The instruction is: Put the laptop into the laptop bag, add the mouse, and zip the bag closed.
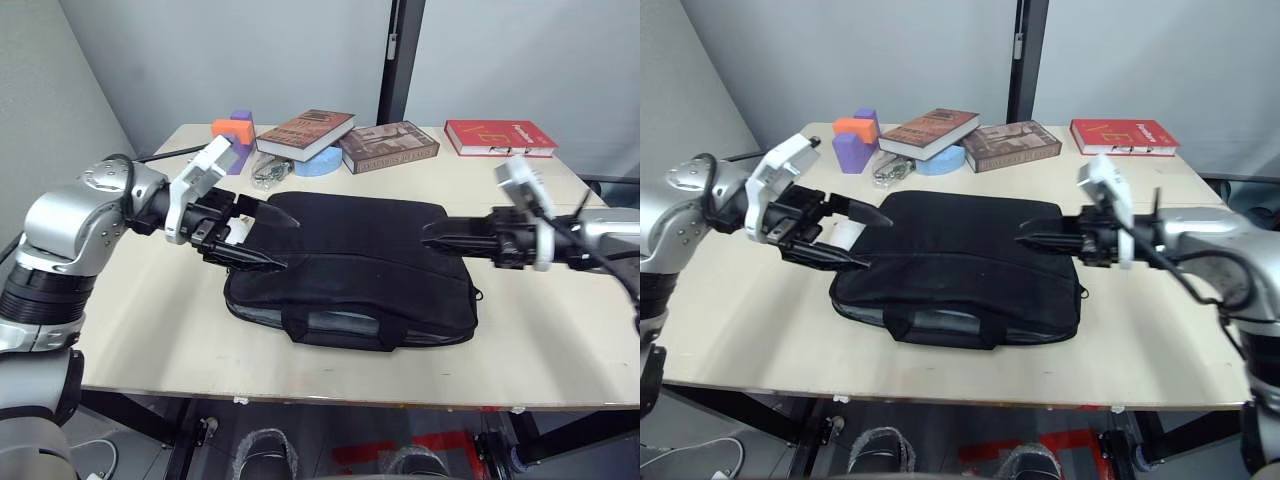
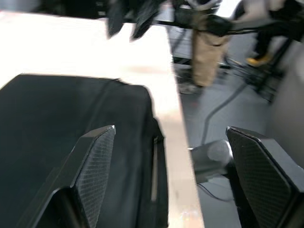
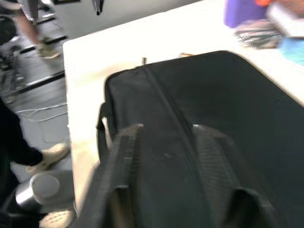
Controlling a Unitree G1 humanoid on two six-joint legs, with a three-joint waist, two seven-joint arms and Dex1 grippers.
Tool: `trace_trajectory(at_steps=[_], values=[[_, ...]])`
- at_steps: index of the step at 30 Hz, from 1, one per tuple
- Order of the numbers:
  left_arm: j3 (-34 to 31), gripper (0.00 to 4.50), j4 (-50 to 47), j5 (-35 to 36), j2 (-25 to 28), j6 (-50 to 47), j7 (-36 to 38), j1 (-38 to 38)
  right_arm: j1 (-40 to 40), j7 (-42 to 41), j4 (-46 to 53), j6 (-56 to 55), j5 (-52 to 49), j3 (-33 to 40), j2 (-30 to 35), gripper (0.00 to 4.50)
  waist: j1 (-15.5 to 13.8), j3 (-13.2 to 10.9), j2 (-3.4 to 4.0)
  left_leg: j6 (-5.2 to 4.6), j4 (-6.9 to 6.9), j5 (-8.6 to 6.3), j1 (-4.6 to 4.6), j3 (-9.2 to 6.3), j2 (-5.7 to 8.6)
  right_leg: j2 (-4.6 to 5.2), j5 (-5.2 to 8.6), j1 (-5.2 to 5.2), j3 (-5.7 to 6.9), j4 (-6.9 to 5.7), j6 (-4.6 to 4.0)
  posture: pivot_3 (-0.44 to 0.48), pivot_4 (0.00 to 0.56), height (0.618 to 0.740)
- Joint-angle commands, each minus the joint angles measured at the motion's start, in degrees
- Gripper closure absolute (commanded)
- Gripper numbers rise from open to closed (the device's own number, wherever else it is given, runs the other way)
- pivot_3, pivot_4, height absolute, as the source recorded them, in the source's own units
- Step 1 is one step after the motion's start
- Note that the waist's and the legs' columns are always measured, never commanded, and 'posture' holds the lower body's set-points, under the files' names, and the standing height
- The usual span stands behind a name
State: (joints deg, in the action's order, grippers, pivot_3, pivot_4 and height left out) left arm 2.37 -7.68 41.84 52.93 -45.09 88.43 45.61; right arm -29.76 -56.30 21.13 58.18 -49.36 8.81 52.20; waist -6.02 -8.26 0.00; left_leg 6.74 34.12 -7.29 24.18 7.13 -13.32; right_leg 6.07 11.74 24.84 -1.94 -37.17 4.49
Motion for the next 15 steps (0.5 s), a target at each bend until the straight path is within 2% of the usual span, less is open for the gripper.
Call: trace_trajectory(at_steps=[1, 2, 7, 15], values=[[0.62, 0.58, 0.47, -0.72, -0.72, 2.16, 1.65, 1.81, -2.63, 0.86, -0.49, -2.66, 2.87, -4.44, -2.26, 4.3, 0.01, 0.0, 0.0, 0.01, -0.02, 0.0, 0.02, 0.0, 0.0, 0.0, 0.0, 0.01, 0.01, 0.02, 0.0, 0.0, 0.15, 0.73], [0.84, 0.58, 0.9, -0.87, -0.94, 2.48, 1.7, 1.86, -2.97, 0.95, -0.96, -3.08, 3.63, -5.59, -3.0, 4.46, -0.02, 0.0, 0.0, 0.02, -0.03, 0.0, 0.04, 0.0, 0.0, 0.0, 0.0, 0.02, 0.02, 0.04, 0.0, 0.0, 0.15, 0.73], [1.9, 0.58, 1.2, -2.24, -0.88, 4.31, 2.65, 0.09, -0.81, -2.02, -1.24, -4.43, 5.34, -9.27, -3.05, 4.46, -0.22, 0.0, 0.0, 0.03, -0.05, -0.01, 0.06, 0.0, 0.0, 0.0, 0.0, 0.02, 0.03, 0.08, 0.0, 0.0, 0.15, 0.73], [3.23, 0.58, -0.86, -1.57, -1.82, 4.83, 3.05, -0.45, 11.83, -4.43, 3.39, -5.46, 9.07, -9.41, 5.02, 4.46, -0.85, 0.0, 0.0, 0.03, -0.06, -0.01, 0.04, -0.01, 0.0, 0.0, 0.0, 0.0, 0.03, 0.09, 0.0, 0.0, 0.15, 0.73]])
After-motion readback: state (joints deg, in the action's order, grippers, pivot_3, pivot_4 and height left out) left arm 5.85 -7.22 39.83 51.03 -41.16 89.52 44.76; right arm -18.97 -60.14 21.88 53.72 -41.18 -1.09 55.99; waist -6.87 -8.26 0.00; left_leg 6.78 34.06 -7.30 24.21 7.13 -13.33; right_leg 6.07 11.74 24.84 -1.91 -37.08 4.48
